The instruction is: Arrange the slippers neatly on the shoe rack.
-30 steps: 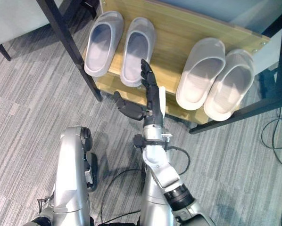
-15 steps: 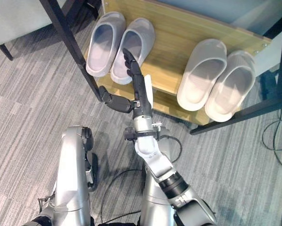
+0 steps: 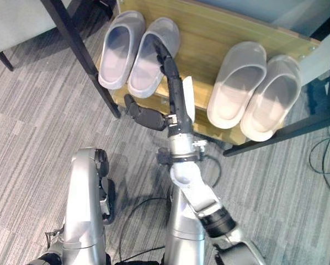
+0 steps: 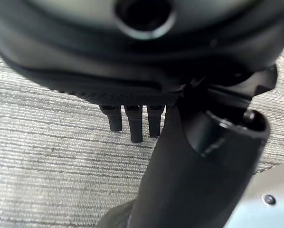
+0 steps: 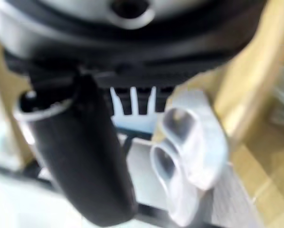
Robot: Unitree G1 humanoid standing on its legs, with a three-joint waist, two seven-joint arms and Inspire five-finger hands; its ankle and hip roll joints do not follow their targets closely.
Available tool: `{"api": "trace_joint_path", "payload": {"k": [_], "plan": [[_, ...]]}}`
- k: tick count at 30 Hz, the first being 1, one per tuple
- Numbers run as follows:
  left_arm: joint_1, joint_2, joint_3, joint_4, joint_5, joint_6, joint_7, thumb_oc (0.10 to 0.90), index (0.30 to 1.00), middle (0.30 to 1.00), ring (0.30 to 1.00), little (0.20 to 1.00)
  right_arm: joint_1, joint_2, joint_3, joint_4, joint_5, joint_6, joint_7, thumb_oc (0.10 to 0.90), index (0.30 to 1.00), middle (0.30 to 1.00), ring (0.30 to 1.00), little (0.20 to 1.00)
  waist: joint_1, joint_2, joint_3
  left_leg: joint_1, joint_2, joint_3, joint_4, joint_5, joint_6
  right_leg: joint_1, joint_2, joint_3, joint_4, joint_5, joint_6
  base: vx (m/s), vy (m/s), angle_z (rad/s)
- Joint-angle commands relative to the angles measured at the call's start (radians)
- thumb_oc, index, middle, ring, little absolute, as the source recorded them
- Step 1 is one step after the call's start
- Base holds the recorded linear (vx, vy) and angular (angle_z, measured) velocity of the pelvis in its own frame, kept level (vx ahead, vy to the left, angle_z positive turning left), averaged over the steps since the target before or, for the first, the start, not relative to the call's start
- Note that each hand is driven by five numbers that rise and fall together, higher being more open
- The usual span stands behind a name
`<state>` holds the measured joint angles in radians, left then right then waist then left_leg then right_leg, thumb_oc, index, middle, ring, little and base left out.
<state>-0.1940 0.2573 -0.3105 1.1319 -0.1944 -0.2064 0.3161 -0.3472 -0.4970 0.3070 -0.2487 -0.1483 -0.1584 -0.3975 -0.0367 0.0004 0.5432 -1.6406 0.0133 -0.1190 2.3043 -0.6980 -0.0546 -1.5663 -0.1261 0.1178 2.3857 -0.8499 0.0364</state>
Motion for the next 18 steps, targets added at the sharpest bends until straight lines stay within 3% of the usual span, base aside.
{"api": "trace_joint_path", "payload": {"k": [1, 4, 5, 11, 15, 18], "plan": [[-0.038, -0.067, 0.020, 0.045, 0.010, 0.010, -0.029, 0.800, 0.900, 0.900, 0.900, 0.900, 0.067, -0.073, -0.150, -0.226, -0.046, -0.108, 0.042, 0.800, 0.900, 0.900, 0.900, 0.900, 0.023, -0.051, -0.023, 0.071, -0.050, -0.042, -0.031, -0.086, 0.088, 0.023, 0.001, 0.083, -0.046, 0.088, -0.076, -0.07, -0.008, 0.04], [-0.068, -0.058, 0.044, 0.048, 0.006, 0.006, -0.050, 0.800, 0.900, 0.900, 0.900, 0.900, 0.123, -0.098, -0.202, -0.214, -0.024, -0.117, 0.076, 0.800, 0.900, 0.900, 0.900, 0.900, 0.012, -0.043, -0.024, 0.072, -0.050, -0.059, -0.097, -0.042, 0.081, 0.063, -0.017, 0.054, -0.128, 0.101, -0.071, -0.10, 0.022, 0.26], [-0.039, -0.048, 0.062, 0.033, 0.004, 0.005, -0.073, 0.800, 0.900, 0.900, 0.900, 0.900, 0.224, -0.114, -0.222, -0.174, 0.017, -0.106, 0.122, 0.800, 0.900, 0.900, 0.900, 0.900, 0.011, -0.047, -0.053, 0.161, -0.035, -0.065, -0.222, -0.002, 0.079, 0.141, -0.036, 0.029, -0.248, 0.126, -0.073, -0.04, 0.000, 0.09], [-0.010, -0.015, 0.121, 0.085, 0.037, 0.027, -0.109, 0.800, 0.900, 0.900, 0.900, 0.900, 0.386, -0.046, -0.154, -0.009, 0.123, -0.084, 0.229, 0.800, 0.900, 0.900, 0.900, 0.900, -0.002, -0.063, -0.153, 0.406, 0.042, -0.044, -0.586, 0.113, 0.085, 0.357, -0.083, -0.045, -0.619, 0.204, -0.072, -0.01, -0.023, 0.02], [0.021, -0.008, 0.123, 0.089, 0.063, 0.040, -0.127, 0.800, 0.900, 0.900, 0.900, 0.900, 0.402, -0.010, -0.079, 0.140, 0.145, -0.048, 0.274, 0.800, 0.900, 0.900, 0.900, 0.900, 0.003, -0.071, -0.199, 0.665, 0.077, -0.012, -0.935, 0.209, 0.075, 0.609, -0.105, -0.112, -0.971, 0.263, -0.067, 0.06, -0.032, 0.05], [0.043, -0.010, 0.118, 0.112, 0.112, 0.056, -0.143, 0.800, 0.900, 0.900, 0.900, 0.900, 0.412, 0.006, -0.047, 0.219, 0.123, -0.026, 0.303, 0.800, 0.900, 0.900, 0.900, 0.900, 0.004, -0.077, -0.236, 0.844, 0.083, 0.020, -1.197, 0.286, 0.057, 0.800, -0.101, -0.163, -1.247, 0.348, -0.034, 0.09, -0.032, 0.05]]}}
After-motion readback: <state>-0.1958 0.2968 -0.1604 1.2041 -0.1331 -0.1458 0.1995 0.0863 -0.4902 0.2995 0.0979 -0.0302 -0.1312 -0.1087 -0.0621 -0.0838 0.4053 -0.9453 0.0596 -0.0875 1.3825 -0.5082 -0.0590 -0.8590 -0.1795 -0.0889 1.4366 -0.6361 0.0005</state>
